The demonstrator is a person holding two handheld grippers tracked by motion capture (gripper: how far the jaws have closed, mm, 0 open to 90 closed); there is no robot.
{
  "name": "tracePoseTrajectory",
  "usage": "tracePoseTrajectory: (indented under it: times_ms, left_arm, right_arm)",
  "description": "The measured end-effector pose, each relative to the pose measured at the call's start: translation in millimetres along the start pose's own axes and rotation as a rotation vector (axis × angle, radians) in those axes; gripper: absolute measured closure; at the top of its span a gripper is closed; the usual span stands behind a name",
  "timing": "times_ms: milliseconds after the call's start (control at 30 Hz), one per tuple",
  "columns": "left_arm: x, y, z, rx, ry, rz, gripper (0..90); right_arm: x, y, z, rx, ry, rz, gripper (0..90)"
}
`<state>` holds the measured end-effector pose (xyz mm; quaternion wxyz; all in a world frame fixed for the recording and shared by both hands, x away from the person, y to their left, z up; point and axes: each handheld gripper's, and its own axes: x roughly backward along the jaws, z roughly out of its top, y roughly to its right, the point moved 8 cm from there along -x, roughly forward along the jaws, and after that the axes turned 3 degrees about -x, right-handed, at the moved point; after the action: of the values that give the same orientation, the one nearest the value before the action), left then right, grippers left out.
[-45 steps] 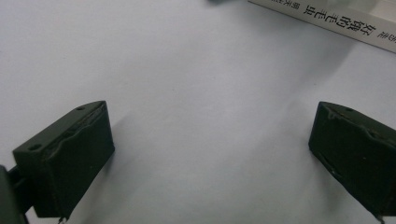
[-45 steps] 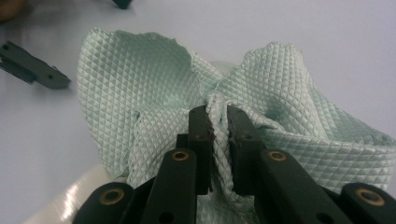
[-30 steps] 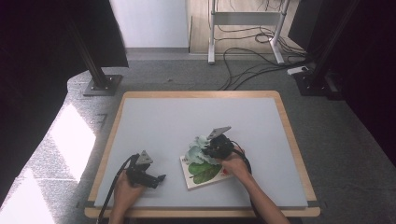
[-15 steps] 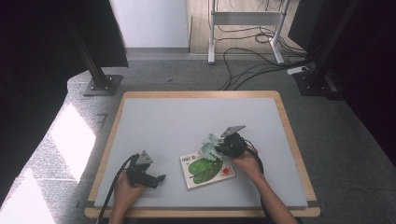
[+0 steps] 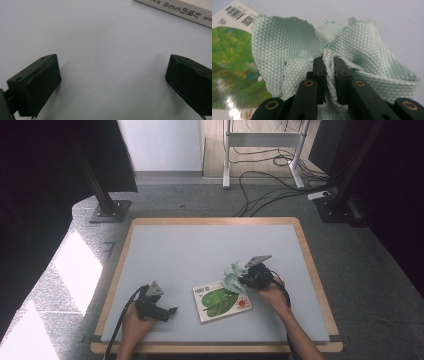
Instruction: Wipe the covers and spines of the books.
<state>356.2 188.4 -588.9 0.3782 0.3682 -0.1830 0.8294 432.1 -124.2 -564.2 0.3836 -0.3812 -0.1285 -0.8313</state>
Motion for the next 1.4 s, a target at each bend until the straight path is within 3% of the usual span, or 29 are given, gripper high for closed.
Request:
tracePoseTrajectory:
  times_ms: [233, 567, 867, 1033, 1400]
  left_arm:
    - [0.0, 0.0, 0.0, 0.0, 0.0, 0.0, 0.0]
    - [0.0, 0.0, 0.0, 0.0, 0.0, 0.0, 0.0]
    - [0.0, 0.0, 0.0, 0.0, 0.0, 0.0, 0.0]
    - [0.0, 0.0, 0.0, 0.0, 0.0, 0.0, 0.0]
    - [0.0, 0.0, 0.0, -0.001, 0.0, 0.0, 0.0]
  right_arm:
    - [9.8, -11.3, -11.4, 0.036, -0.006, 0.026, 80.4]
    - [16.1, -24.1, -18.0, 0.084, -0.02, 0.029, 80.2]
    - [5.4, -38.6, -8.3, 0.092, -0.007, 0.087, 80.1]
    - [-3.4, -56.7, -0.5, 0.11, 0.002, 0.135, 80.1]
    - [-17.6, -84.5, 13.2, 0.15, 0.002, 0.182, 80.1]
